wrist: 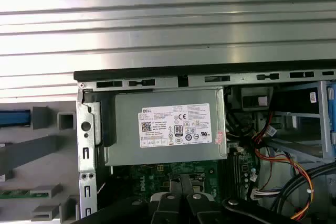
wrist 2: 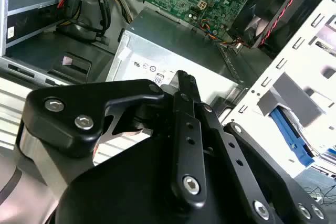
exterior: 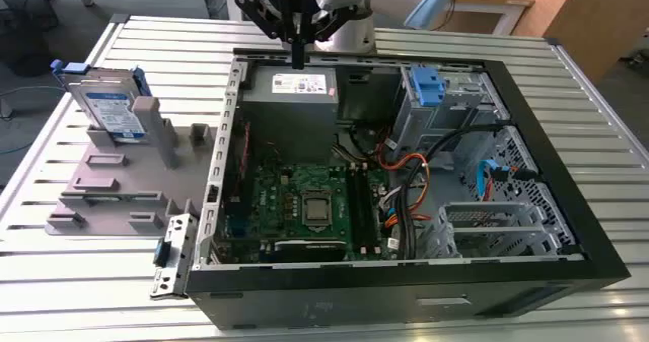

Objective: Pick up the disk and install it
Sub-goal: 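Reach for the disk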

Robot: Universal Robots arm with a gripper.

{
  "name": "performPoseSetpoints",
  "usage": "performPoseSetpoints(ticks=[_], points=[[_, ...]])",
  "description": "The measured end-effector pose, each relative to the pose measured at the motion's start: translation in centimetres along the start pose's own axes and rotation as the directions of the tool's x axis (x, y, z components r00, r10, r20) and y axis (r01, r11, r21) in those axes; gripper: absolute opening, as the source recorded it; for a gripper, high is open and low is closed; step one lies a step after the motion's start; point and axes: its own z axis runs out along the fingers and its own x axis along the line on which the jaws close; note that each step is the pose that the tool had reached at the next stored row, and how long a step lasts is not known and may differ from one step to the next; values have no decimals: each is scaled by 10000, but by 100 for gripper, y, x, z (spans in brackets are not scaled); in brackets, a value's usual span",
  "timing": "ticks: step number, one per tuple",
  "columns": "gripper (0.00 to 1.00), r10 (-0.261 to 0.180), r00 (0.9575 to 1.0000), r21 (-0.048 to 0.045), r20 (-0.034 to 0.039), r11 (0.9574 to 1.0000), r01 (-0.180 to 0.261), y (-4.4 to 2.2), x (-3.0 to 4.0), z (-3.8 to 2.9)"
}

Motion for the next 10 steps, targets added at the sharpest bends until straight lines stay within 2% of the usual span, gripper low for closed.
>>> performPoseSetpoints(ticks=[10], points=[[11, 0, 10000, 0, 5, 10000, 0, -2, 26, -1]])
